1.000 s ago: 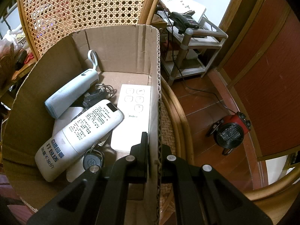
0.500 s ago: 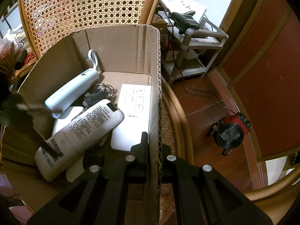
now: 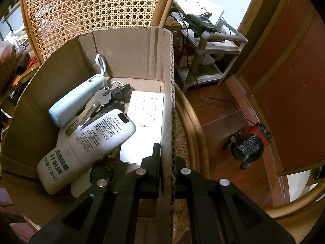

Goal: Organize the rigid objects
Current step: 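Carry the keys into the box and open the left gripper, then move the left gripper to the cartoon Cheers case and grasp it, then carry the Cheers case into the box and open the left gripper, then lower the box onto the chair seat with the right gripper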

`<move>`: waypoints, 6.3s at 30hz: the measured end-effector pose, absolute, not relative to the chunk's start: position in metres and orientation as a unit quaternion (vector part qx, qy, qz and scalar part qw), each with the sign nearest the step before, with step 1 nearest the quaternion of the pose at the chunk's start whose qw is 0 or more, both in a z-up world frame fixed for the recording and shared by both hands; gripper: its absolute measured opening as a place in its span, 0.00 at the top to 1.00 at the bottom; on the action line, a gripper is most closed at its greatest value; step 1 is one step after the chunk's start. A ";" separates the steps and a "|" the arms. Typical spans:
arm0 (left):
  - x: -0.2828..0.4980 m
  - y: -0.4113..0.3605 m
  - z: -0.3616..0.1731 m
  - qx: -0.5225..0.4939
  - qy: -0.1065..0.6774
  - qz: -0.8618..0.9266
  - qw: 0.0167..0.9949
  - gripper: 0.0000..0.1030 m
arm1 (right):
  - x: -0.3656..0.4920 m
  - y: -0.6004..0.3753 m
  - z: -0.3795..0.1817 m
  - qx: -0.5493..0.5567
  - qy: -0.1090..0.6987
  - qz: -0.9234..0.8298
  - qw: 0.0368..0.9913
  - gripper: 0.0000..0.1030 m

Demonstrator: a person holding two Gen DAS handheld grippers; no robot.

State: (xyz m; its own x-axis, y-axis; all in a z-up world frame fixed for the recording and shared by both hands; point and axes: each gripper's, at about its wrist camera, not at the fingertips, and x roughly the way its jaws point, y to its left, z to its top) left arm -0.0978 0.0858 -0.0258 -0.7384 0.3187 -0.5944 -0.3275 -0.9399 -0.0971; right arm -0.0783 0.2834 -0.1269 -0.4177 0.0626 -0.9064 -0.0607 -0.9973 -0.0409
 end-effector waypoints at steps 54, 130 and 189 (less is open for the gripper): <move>-0.253 0.036 -0.167 -0.462 0.012 0.883 0.076 0.42 | -0.080 0.280 -0.125 -0.547 -0.011 0.836 0.039 0.93; -0.053 0.157 -0.033 -0.376 0.104 0.888 0.244 0.43 | -0.083 0.286 -0.122 -0.539 0.016 0.841 0.040 0.93; 0.017 0.021 0.026 -0.248 0.065 0.964 0.063 0.00 | 0.029 0.229 -0.007 -0.348 -0.020 0.937 0.022 0.00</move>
State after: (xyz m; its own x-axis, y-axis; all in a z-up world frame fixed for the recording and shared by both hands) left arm 0.0169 0.0214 0.0260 -0.8687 0.0891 -0.4872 -0.1542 -0.9835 0.0950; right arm 0.0289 0.2287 -0.0072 -0.7564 0.0546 -0.6518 -0.0270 -0.9983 -0.0523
